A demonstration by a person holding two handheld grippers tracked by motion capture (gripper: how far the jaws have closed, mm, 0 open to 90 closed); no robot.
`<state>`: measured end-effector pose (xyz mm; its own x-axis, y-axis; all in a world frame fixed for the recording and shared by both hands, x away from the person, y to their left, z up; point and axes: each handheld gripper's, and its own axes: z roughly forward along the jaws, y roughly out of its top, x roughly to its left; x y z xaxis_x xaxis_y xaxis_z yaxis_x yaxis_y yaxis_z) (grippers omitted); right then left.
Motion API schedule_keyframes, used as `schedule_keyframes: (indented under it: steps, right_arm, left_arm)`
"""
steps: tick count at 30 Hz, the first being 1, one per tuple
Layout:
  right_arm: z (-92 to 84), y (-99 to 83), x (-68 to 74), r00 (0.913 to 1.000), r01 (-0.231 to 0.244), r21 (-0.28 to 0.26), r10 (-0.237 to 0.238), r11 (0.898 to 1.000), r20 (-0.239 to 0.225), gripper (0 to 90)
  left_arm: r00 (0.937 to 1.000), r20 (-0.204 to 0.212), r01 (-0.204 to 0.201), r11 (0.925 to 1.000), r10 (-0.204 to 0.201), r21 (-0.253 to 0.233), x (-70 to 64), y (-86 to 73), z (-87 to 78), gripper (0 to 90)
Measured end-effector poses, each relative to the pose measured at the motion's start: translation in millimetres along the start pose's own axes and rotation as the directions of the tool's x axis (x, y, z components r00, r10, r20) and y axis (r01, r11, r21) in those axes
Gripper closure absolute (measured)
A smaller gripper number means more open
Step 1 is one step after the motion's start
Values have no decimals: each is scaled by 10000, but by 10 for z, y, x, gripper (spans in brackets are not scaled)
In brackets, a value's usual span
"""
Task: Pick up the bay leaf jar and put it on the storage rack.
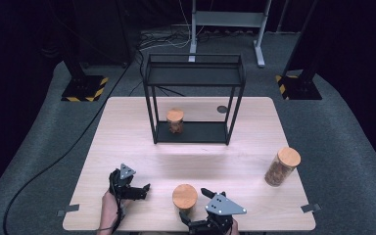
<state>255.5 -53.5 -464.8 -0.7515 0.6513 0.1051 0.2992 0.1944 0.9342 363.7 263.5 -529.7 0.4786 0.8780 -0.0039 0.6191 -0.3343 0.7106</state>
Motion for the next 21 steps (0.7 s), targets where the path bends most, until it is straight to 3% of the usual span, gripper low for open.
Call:
schedule_keyframes:
  steps: [14, 21]
  right_arm:
    - [216, 92, 40, 9987, 358, -17, -359, 9994, -370, 0]
    - [271, 85, 53, 9972, 446, -126, -453, 9989, -596, 112]
  left_arm:
    - [10000, 21, -34, 10000, 34, 12, -1, 0, -1, 0]
    - [10000, 25, -30, 10000, 30, 5, -2, 0, 0, 0]
